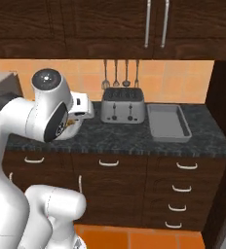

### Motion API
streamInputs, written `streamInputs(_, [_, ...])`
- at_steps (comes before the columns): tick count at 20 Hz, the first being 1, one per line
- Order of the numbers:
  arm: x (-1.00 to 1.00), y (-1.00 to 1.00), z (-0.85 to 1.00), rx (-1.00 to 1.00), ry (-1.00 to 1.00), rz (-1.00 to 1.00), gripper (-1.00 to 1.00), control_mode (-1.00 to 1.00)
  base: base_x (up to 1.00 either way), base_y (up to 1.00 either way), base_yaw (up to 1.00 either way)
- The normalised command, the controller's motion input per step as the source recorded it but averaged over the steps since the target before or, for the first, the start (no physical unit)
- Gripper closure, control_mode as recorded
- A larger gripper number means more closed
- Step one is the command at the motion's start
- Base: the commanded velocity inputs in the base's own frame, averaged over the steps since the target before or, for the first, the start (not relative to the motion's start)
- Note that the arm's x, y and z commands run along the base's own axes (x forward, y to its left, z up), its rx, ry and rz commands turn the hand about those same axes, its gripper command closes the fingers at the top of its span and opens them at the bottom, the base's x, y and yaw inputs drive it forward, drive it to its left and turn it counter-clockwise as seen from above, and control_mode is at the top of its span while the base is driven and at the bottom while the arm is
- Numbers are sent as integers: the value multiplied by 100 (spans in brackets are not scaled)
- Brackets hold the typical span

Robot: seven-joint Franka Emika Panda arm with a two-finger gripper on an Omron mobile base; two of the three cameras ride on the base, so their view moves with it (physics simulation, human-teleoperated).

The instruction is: Place one carrot and one chicken drumstick in each tupperware on the nearby counter, to pack two identical lunches.

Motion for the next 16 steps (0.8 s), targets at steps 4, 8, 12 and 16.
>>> streamInputs(4, [0, 0, 0, 0, 0, 0, 100, 100, 11, 100, -2])
streamInputs(8, [7, 75, -67, -11, 0, 0, 100, -100, 1, 25, 0])
streamInputs(12, [74, 88, -93, -1, 0, 0, 100, -100, 0, 0, 0])
streamInputs(16, [100, 17, -42, 11, 5, 0, 100, -100, 0, 0, 0])
